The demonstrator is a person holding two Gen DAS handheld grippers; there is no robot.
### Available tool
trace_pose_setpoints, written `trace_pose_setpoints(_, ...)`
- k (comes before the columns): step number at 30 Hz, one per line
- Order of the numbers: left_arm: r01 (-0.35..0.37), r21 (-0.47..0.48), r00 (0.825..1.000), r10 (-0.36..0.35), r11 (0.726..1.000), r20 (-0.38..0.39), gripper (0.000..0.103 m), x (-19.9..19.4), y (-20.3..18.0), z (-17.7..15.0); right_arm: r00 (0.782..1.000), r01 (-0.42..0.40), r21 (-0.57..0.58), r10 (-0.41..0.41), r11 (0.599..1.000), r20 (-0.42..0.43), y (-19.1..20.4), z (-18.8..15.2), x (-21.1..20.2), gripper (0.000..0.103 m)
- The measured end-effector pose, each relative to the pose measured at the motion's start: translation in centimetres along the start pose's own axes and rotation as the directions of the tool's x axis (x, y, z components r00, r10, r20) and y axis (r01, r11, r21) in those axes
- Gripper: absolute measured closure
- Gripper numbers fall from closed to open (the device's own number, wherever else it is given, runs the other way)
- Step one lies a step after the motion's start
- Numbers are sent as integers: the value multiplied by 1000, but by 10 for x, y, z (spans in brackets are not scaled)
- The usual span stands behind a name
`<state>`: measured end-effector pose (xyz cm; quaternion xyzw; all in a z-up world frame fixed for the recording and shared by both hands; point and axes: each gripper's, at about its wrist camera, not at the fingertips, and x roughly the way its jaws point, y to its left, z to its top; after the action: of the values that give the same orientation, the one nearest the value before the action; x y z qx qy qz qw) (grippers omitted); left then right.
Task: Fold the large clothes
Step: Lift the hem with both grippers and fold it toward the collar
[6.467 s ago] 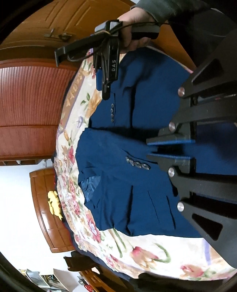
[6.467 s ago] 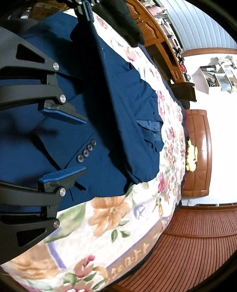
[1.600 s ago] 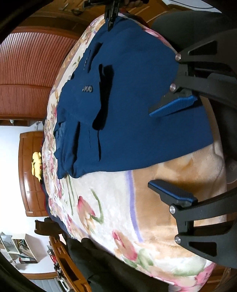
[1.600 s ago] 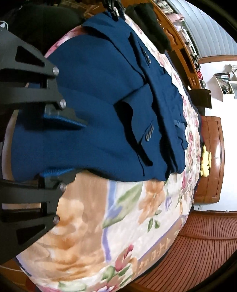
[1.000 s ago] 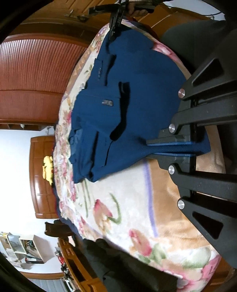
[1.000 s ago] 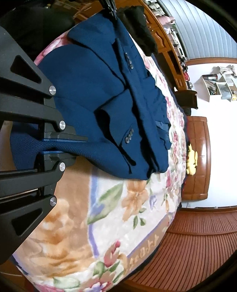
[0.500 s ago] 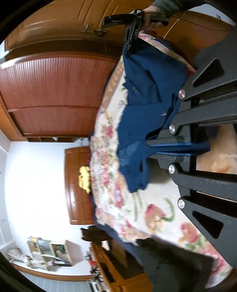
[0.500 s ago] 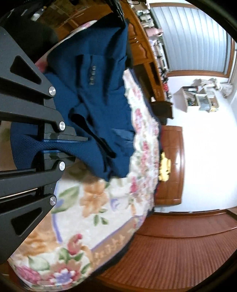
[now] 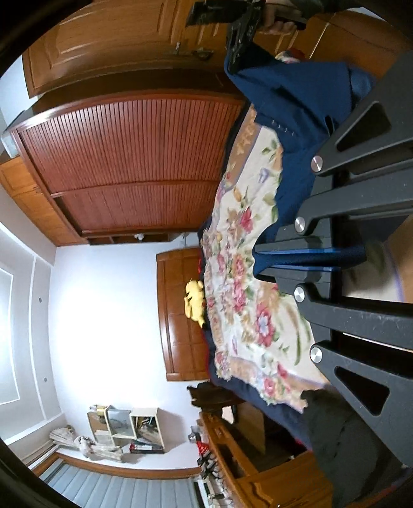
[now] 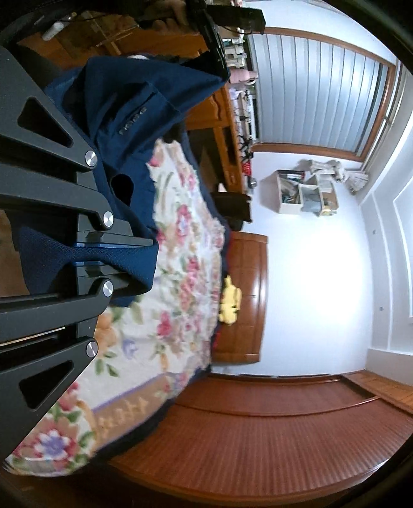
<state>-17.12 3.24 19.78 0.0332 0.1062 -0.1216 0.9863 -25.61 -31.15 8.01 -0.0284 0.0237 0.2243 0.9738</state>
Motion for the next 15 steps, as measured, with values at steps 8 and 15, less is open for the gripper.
trace_pose_setpoints(8, -110, -15, 988, 107, 994, -113, 98, 98, 33, -14, 996, 61, -5, -61, 998, -59, -17, 15, 86, 98)
trace_pose_setpoints(15, -190, -29, 957, 179, 981, -230, 98, 183, 67, -50, 976, 125, -1, -123, 992, -179, -24, 8, 200, 98)
